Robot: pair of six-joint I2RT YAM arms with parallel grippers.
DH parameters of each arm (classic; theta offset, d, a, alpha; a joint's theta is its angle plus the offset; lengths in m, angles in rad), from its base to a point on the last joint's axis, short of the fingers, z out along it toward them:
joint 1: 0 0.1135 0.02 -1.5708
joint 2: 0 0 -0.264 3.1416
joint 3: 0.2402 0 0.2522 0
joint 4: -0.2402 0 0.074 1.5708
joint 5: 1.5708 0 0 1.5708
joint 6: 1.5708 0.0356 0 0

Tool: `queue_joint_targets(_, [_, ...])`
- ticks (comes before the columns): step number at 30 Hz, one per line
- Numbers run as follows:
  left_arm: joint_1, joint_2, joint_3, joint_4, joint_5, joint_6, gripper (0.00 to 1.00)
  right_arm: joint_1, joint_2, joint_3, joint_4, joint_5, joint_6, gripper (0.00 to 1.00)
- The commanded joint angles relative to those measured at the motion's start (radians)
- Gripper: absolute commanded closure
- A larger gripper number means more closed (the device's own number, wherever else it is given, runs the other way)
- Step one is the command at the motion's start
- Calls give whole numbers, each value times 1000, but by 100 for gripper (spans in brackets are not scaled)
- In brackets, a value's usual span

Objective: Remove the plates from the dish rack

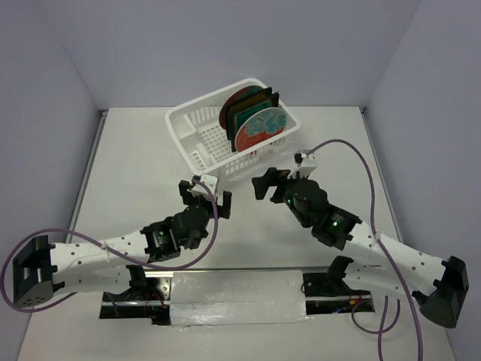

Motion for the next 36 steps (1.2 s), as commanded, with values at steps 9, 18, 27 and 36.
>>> queue_joint_targets(9, [-1, -94, -23, 18, -119, -76, 1, -105, 247, 470, -518, 377, 337, 9])
queue_joint_targets(18, [-2, -152, -42, 19, -165, -70, 1, -429, 549, 803, -408, 67, 316, 23])
queue_joint_targets(27, [-2, -103, -14, 1, -177, -66, 1, -498, 760, 892, -230, -106, 325, 28])
queue_joint_targets(36, [-2, -71, 6, -14, -168, -63, 2, -495, 858, 927, -187, -143, 385, 27])
